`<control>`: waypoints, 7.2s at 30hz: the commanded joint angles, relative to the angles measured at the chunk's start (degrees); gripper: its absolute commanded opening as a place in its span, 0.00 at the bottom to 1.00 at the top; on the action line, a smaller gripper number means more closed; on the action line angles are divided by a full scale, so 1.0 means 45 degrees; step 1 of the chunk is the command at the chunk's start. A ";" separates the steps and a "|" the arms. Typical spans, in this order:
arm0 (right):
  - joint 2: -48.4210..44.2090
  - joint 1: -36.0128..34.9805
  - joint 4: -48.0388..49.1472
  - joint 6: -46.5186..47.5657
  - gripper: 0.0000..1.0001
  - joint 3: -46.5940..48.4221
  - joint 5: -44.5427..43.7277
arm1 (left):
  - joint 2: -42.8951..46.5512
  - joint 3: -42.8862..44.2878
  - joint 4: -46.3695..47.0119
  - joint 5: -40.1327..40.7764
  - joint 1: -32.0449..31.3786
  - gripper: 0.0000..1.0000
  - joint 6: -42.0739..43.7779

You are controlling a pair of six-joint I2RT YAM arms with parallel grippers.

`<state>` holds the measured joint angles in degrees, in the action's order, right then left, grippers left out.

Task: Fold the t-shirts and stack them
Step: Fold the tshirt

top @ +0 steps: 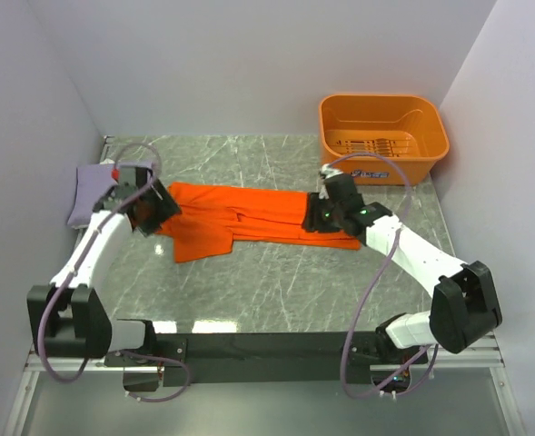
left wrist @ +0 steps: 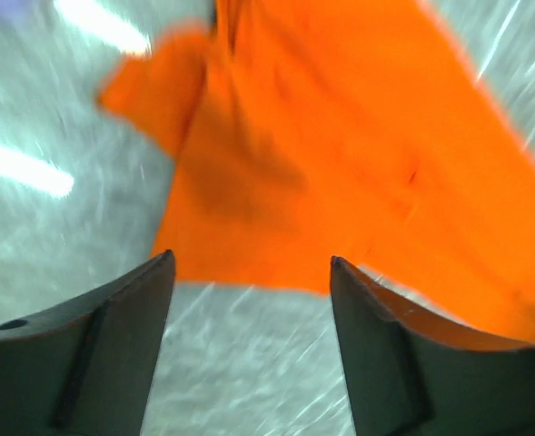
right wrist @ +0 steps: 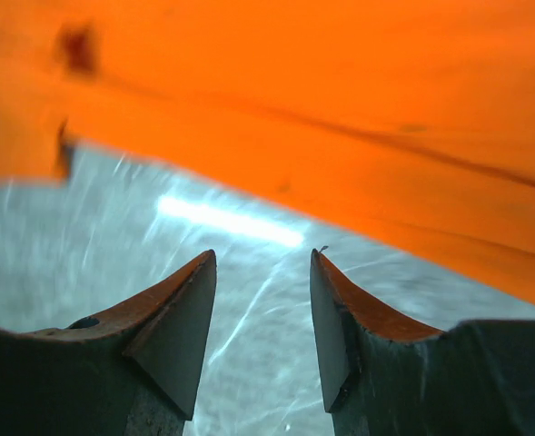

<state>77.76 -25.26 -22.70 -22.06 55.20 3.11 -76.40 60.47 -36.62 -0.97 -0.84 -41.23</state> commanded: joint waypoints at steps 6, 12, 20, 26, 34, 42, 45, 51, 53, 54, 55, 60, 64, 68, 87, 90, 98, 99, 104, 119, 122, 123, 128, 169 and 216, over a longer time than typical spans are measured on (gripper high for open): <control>0.0417 -0.1789 -0.0014 0.1544 0.53 0.0742 0.0109 | 0.1041 -0.3221 0.0188 0.1268 -0.1960 0.63 -0.1128; -0.0306 -0.1790 -0.0248 0.1641 0.53 0.0019 -0.0223 | -0.0032 -0.3632 0.0539 0.1857 -0.2196 0.59 -0.1384; -0.0893 -0.1790 -0.0249 0.1798 0.52 -0.0704 -0.0536 | -0.1380 -0.3594 0.1009 0.2305 -0.2215 0.53 -0.1404; -0.0756 -0.1809 -0.0171 0.1954 0.52 -0.0684 -0.0419 | -0.1908 -0.3359 0.1029 0.2443 -0.2215 0.45 -0.1364; -0.0755 -0.1790 -0.0327 0.2110 0.52 -0.0743 -0.0982 | -0.1851 -0.2599 0.0678 0.2365 -0.2235 0.05 -0.1013; -0.0892 -0.1809 -0.0405 0.2149 0.52 -0.0685 -0.1512 | -0.2432 0.1032 0.0209 0.1311 -0.2215 0.01 -0.0642; -0.0892 -0.1790 -0.0444 0.2149 0.52 -0.0626 -0.1571 | -0.3408 0.2454 0.0208 0.0784 -0.2235 0.01 -0.0622; -0.0659 -0.1790 -0.0210 0.2305 0.52 -0.0665 -0.1474 | -0.5342 0.4763 0.0521 -0.0056 -0.2235 0.01 -0.0603; -0.0522 -0.1790 -0.0074 0.2403 0.52 -0.0587 -0.1338 | -0.5774 0.5445 0.0638 -0.0252 -0.2235 0.01 -0.0545; -0.0444 -0.1809 0.0004 0.2481 0.52 -0.0587 -0.1259 | -0.6105 0.5624 0.0677 -0.0291 -0.2235 0.01 -0.0544; -0.0366 -0.1790 0.0140 0.2539 0.52 -0.0510 -0.1162 | -0.6263 0.5799 0.0677 -0.0311 -0.2216 0.01 -0.0544; 0.0493 -0.1809 0.0590 0.2872 0.51 0.0036 -0.0148 | -0.6888 0.6640 0.0696 -0.0136 -0.2176 0.01 -0.0505; 0.1352 -0.1829 0.0903 0.2930 0.51 0.0583 0.0205 | -0.6831 0.6758 0.1047 -0.0136 -0.1884 0.01 -0.0836; 0.2580 -0.1809 0.0728 0.3087 0.51 0.1345 0.0557 | -0.6655 0.6505 0.1613 -0.0154 -0.1610 0.01 -0.1480; 0.5922 -0.2025 0.0358 0.2853 0.39 0.4157 0.2238 | -0.7202 0.6407 0.2396 -0.0643 -0.1376 0.01 -0.1989; 0.6470 -0.1829 -0.0228 0.2794 0.39 0.4626 0.2238 | -0.7202 0.6329 0.2474 -0.0721 -0.1317 0.01 -0.2028; 0.7233 -0.1186 -0.1401 0.1976 0.35 0.5194 0.0602 | -0.7241 0.6289 0.2435 -0.0780 -0.1278 0.01 -0.1951; 0.7175 -0.1107 -0.1363 0.1838 0.35 0.5078 0.0384 | -0.7241 0.6270 0.2454 -0.0780 -0.1278 0.01 -0.1950; 0.6550 -0.0015 -0.1401 0.0240 0.35 0.4357 -0.2015 | -0.7280 0.6036 0.2494 -0.0760 -0.1258 0.01 -0.1833; 0.2763 0.2155 0.0178 -0.1036 0.37 0.0960 -0.3433 | -0.7573 0.6036 0.2435 -0.1073 -0.1239 0.01 -0.1696; 0.2116 0.2136 0.0728 -0.0684 0.37 0.0605 -0.1657 | -0.7592 0.6016 0.2455 -0.0995 -0.1239 0.01 -0.1696; 0.2309 0.2136 0.0283 -0.0683 0.37 0.0682 -0.1301 | -0.7573 0.6035 0.2416 -0.0956 -0.1239 0.01 -0.1716; 0.2682 0.2116 -0.0405 -0.1111 0.37 0.0295 -0.0029 | -0.7573 0.6113 0.2396 -0.0995 -0.1219 0.01 -0.1716; 0.2389 0.3405 0.3169 -0.1640 0.37 0.0273 0.1709 | -0.7046 0.5412 0.2259 -0.1503 -0.1180 0.01 -0.0915; 0.3753 0.0361 0.6155 -0.2849 0.40 0.1658 0.4620 | -0.2727 0.0485 0.4211 -0.0073 -0.1219 0.30 -0.3631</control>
<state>92.29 -21.32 -2.13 -31.70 58.89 21.76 -86.26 58.52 -18.52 -0.60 -6.33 -60.69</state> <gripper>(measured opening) 0.394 0.324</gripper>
